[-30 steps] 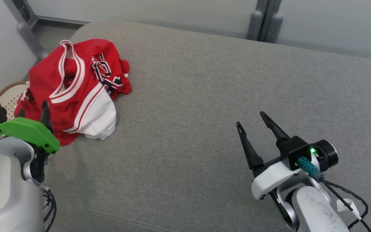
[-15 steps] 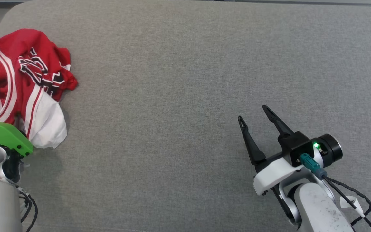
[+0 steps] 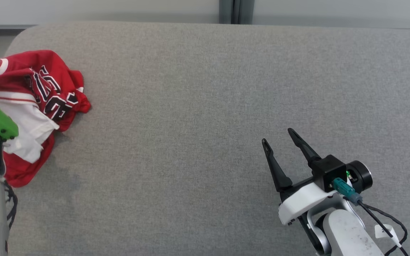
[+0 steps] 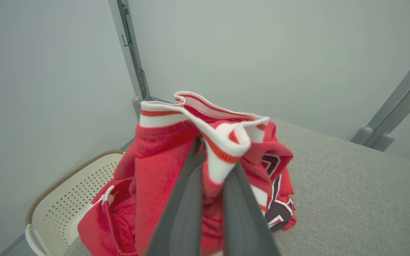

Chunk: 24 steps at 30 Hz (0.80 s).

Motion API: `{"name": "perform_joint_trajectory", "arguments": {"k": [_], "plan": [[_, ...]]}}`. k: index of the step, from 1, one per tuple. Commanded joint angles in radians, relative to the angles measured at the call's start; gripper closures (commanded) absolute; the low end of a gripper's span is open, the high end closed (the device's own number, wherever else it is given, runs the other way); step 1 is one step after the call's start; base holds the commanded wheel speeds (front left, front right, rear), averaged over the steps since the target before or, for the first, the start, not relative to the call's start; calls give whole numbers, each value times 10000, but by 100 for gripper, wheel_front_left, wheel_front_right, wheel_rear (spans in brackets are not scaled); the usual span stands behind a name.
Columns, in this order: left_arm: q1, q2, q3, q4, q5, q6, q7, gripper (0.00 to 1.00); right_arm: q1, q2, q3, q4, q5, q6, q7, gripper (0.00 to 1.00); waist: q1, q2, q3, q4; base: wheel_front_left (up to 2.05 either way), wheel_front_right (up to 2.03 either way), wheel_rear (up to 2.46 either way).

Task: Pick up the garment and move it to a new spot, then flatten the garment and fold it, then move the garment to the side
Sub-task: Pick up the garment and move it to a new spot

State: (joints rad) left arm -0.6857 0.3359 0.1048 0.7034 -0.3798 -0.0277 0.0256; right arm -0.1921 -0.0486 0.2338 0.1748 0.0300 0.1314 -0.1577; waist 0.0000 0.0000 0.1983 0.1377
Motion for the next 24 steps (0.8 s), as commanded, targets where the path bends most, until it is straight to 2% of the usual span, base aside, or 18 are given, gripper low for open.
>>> {"name": "perform_joint_trajectory", "arguments": {"k": [1,4,11,17,24], "plan": [[-268,55,-114,-340,81,-76,-36,100,128,-32,8,109,135,-13,-129,0,0,0,-787,103,0,0,0],[-693,-49,-427,-1164,200,-188,109,100,236,-30,13,352,381,-13,-308,0,0,0,-1222,-41,0,0,0],[-1802,-803,-1253,-2692,113,-444,750,100,261,-35,28,694,669,-13,-548,0,0,0,-1717,-796,0,0,0],[-2682,-1507,-1908,-3596,137,-386,1091,100,159,-32,89,822,802,-13,-661,0,0,0,-1675,-1840,0,0,0],[-3477,-2284,-2487,-3872,-52,-368,1092,100,-80,-30,261,902,908,-13,-760,0,0,0,-1294,-3193,0,0,0]]}}
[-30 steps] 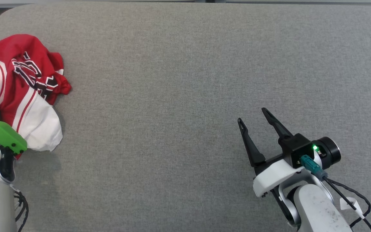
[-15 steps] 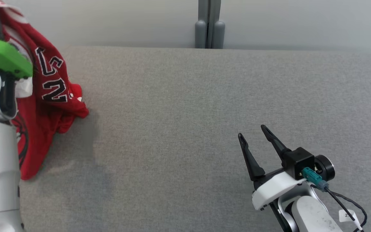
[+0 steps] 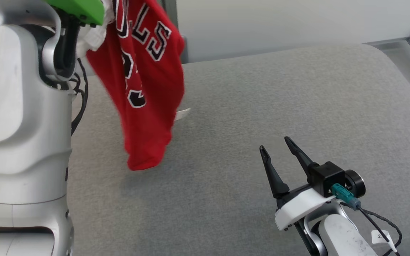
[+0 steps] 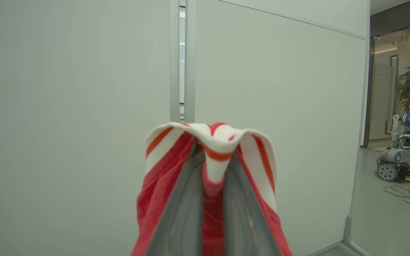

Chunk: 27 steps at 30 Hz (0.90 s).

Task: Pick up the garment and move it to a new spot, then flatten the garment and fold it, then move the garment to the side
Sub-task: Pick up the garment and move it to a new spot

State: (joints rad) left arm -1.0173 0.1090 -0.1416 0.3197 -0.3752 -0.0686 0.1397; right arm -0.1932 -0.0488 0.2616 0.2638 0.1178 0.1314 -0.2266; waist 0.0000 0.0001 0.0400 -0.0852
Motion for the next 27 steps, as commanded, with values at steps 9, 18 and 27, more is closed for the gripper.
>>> {"name": "perform_joint_trajectory", "arguments": {"k": [9,18,27], "plan": [[-476,-479,-1021,78,-445,-74,-400,100,-456,-22,-9,28,219,-13,-221,0,0,-1,1113,-2236,0,0,0],[1401,-322,-1311,1541,-585,147,-1206,100,-546,-22,-204,-13,319,-13,-351,0,0,-1,1729,-2420,0,0,0],[3898,-206,-1385,2908,-1023,-15,-1660,100,-451,-24,-373,111,39,-13,-392,0,0,-1,1516,-1708,0,0,0]]}}
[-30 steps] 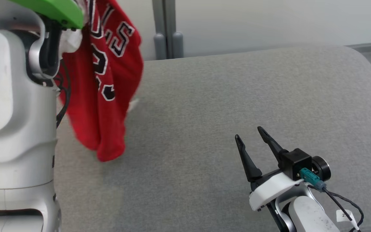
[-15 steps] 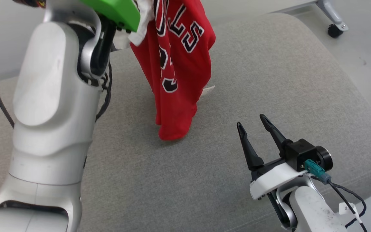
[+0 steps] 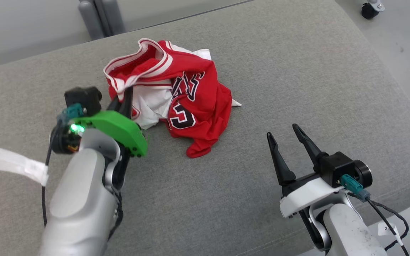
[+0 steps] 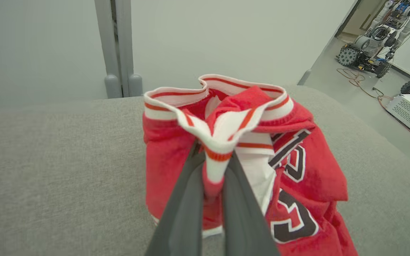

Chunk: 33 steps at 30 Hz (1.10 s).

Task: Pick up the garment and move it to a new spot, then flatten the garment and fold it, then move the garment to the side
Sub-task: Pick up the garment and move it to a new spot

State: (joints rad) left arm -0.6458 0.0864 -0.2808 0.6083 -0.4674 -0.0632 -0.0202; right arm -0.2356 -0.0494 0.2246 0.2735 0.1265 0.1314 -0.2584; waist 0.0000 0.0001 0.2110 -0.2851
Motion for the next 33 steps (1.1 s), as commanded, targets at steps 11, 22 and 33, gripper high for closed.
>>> {"name": "perform_joint_trajectory", "arguments": {"k": [11,22,33], "plan": [[2305,-206,-104,-137,-463,-229,-2101,0,313,-21,-160,38,-274,-14,89,0,0,-1,-1073,1165,0,0,0],[5097,1,1792,-3322,404,102,-2440,0,795,-20,-894,-223,-464,-14,229,0,0,-1,-1841,1863,0,0,0],[7037,-178,2800,-4872,1997,-125,-2440,0,1107,-21,-1569,-214,-548,-14,231,0,0,-1,-2049,2269,0,0,0]]}}
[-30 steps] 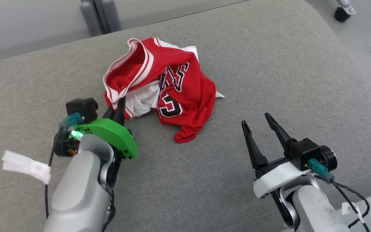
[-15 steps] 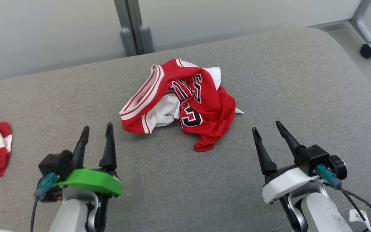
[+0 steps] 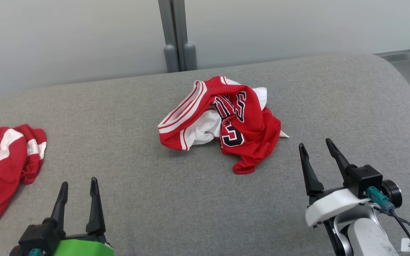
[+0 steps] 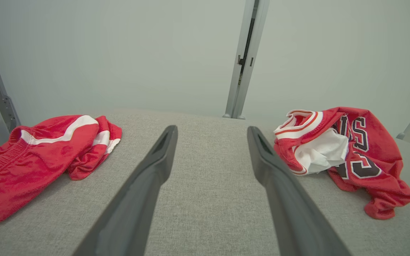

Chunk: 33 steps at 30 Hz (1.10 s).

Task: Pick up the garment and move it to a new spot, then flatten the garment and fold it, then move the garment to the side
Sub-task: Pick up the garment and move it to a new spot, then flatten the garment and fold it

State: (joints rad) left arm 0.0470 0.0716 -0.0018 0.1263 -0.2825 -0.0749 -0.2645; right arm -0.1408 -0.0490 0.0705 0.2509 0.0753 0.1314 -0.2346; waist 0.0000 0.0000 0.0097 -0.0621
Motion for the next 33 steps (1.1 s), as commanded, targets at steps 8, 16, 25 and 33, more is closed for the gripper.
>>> {"name": "perform_joint_trajectory", "arguments": {"k": [8,16,25,33], "plan": [[612,-131,326,-135,370,-118,2,0,332,-23,-352,169,-91,-14,-42,0,0,0,-91,210,0,0,0],[507,-191,383,-80,497,-213,2,0,239,-25,-366,252,-51,-14,-40,0,0,0,-82,192,0,0,0],[335,-207,343,137,422,-307,2,0,225,-23,-282,303,38,-14,-64,0,0,0,-56,163,0,0,0],[185,-209,244,197,284,-361,2,0,-153,-24,131,407,102,-14,161,0,0,0,102,356,0,0,0]]}}
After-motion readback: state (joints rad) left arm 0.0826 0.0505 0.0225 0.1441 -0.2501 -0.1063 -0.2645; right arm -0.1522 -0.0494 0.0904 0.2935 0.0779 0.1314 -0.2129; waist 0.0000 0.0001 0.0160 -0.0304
